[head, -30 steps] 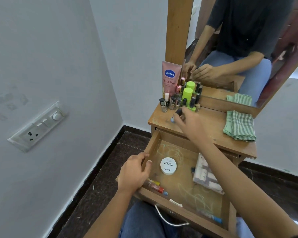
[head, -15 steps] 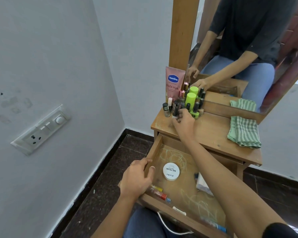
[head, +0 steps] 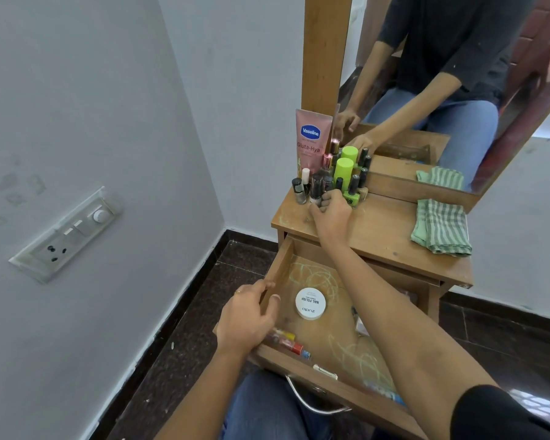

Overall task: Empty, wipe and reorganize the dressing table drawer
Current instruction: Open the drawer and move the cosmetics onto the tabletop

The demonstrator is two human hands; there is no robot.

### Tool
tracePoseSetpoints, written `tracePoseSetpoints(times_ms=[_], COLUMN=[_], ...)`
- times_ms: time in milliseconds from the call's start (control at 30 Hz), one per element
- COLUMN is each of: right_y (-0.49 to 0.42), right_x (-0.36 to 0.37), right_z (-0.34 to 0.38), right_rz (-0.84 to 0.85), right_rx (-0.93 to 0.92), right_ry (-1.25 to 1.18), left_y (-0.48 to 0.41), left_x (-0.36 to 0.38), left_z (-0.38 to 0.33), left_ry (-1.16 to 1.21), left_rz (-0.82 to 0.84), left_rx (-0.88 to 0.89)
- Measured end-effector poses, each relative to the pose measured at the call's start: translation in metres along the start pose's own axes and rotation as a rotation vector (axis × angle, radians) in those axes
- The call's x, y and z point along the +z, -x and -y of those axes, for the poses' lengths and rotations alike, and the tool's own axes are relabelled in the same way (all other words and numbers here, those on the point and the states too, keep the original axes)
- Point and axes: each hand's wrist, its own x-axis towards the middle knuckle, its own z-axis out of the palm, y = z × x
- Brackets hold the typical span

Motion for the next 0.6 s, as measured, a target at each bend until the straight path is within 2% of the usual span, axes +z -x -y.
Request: tracePoseSetpoints(times_ms=[67,167,233,300,367,400,467,600], right_y=[0.008,0.040,0.067,0.089,0.101,0.106,0.114,0.122], right_x=[-0.004,-0.017,-0.029,-0.043,-0.054,-0.058,-0.061,-0.060], right_z=[-0.002,-0.006,-0.021,-0.043,-0.062,-0.068,-0.071,-0.074], right_rz=[-0.014,0.038,0.232,0.547,0.804,0.873,0.941,0.937], right_rx=[-0.102,-0.399,-0.561,-0.655,-0.612,-0.558,-0.475,-0.438], right_ry=[0.015,-0.023,-0.009,0.135,0.390,0.517,0.679,0.729], left_y=[0.000,0.001,0.000,0.001,0.001,0.002,0.001,0.002], left_x=[-0.001,-0.001,-0.001,-0.001,-0.002,-0.001,-0.003,-0.002], left_z=[-0.001,-0.002,-0.001,-0.001,-0.002,-0.002,-0.002,-0.002], left_ry=[0.001,-0.007,-0.007,-0.001,-0.002,-0.004,-0.009,-0.013], left_rz=[0.006,0.008,0.008,0.007,0.002,0.001,-0.004,-0.004], left_rx=[-0.002,-0.003,-0.003,0.001,0.004,0.001,0.001,-0.001])
